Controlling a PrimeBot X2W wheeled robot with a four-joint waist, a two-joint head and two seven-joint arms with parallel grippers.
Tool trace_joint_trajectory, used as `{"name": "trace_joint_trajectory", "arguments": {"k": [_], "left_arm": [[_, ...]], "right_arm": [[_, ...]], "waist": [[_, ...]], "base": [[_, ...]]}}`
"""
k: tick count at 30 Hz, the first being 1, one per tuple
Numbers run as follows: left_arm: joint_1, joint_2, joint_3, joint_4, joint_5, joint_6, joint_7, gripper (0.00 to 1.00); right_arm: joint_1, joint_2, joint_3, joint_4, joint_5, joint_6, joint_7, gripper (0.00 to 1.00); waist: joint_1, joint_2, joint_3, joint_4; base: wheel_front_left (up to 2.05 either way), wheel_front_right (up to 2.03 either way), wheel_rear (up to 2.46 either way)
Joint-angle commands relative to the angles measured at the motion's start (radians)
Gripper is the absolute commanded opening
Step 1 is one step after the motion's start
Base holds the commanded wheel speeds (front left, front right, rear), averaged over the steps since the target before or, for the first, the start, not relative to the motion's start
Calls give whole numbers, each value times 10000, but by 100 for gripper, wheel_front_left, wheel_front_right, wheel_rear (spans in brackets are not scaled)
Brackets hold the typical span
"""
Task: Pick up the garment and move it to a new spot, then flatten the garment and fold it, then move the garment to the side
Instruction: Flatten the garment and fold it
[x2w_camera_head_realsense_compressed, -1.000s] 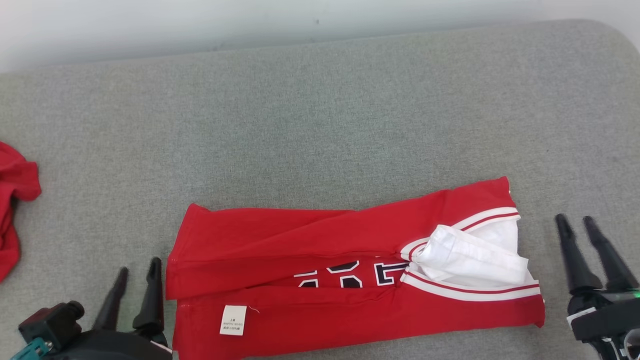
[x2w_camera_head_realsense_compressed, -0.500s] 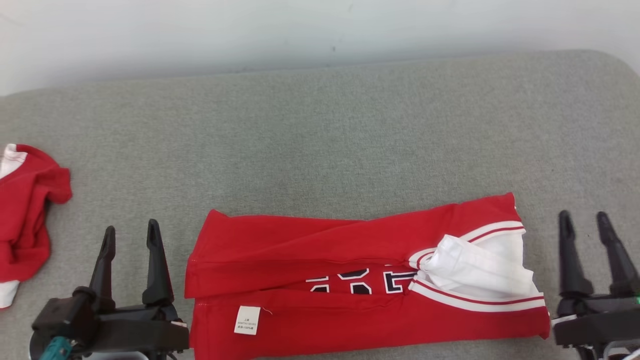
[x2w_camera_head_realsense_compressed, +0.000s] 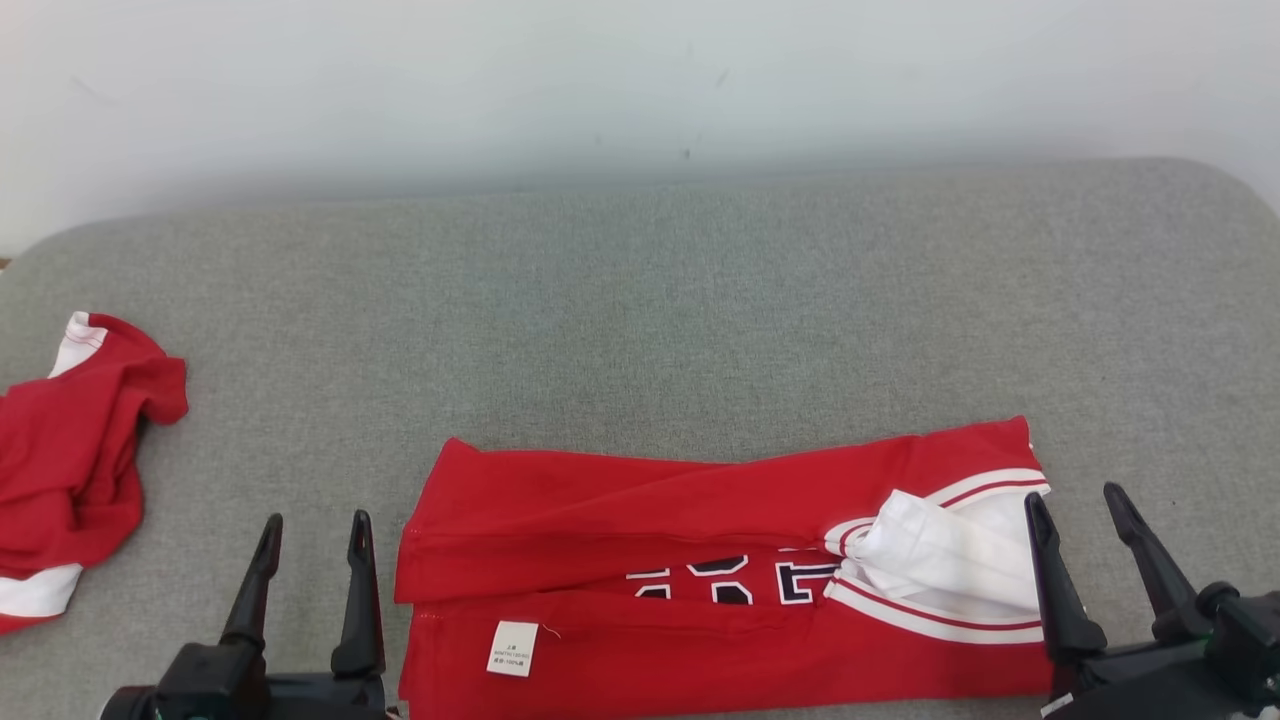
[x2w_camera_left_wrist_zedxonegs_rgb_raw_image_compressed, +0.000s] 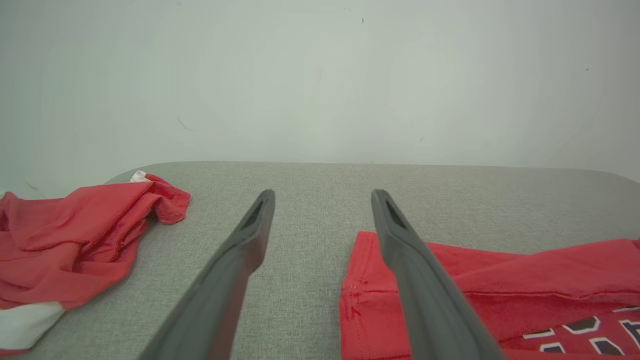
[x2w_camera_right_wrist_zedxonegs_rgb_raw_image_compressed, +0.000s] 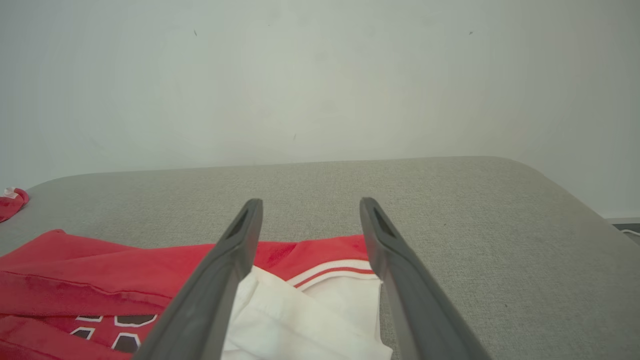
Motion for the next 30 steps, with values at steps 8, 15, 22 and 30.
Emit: {"name": "trace_joint_trajectory", "arguments": {"k": [8, 15, 22, 30], "left_arm": [[394, -60, 46, 236, 185, -149, -70, 100], [356, -106, 59, 339, 234, -236, -71, 100], [294, -175, 84, 350, 317, -223, -72, 100], [-6, -276, -28, 280, 445, -323, -72, 100]], "right_arm": [[435, 124, -11, -56, -78, -3, 165, 100], [454, 164, -24, -73, -46, -3, 237, 100], [310, 117, -96, 6, -9, -3, 308, 100], [-5, -80, -374, 1389, 232, -3, 494, 100]], "waist": [[0, 0, -345, -5], [0, 0, -377, 48], [0, 0, -293, 190], [0, 0, 159, 285]], "base": [[0, 0, 0], [0, 0, 0], [0, 0, 0], [0, 0, 0]]}}
